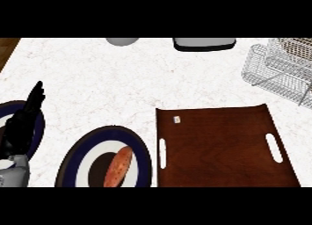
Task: Pick the cupcake from the tray and place it in the tiered basket
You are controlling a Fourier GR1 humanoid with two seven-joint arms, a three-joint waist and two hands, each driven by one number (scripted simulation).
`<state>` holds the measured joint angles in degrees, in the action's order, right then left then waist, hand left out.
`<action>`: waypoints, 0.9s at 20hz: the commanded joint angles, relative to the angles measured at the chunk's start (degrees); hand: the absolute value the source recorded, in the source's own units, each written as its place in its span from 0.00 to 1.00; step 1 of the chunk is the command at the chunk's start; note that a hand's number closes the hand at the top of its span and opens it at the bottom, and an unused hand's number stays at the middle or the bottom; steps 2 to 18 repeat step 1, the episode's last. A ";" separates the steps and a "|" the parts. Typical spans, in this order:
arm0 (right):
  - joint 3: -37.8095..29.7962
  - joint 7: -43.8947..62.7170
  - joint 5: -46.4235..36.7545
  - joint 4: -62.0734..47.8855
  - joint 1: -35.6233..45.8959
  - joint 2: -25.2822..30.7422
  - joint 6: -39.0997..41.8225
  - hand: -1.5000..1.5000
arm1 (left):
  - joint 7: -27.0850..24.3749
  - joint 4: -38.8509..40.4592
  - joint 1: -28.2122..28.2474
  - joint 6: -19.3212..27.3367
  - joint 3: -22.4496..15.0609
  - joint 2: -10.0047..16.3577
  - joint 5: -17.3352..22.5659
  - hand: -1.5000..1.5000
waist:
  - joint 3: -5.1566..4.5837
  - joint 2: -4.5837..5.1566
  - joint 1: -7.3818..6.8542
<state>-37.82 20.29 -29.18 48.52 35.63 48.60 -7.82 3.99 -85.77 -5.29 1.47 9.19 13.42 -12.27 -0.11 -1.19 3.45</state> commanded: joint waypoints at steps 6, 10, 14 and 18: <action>-6.70 -2.71 7.57 10.37 -11.35 -0.27 4.96 0.00 | -0.78 -0.36 0.81 0.84 0.02 -0.60 -0.38 0.50 | 0.03 0.04 0.68; -6.70 -2.71 7.57 10.37 -11.35 -0.27 4.96 0.00 | -0.78 -0.36 0.81 0.84 0.02 -0.60 -0.38 0.50 | 0.03 0.04 0.68; -6.70 -2.71 7.57 10.37 -11.35 -0.27 4.96 0.00 | -0.78 -0.36 0.81 0.84 0.02 -0.60 -0.38 0.50 | 0.03 0.04 0.68; -6.70 -2.71 7.57 10.37 -11.35 -0.27 4.96 0.00 | -0.78 -0.36 0.81 0.84 0.02 -0.60 -0.38 0.50 | 0.03 0.04 0.68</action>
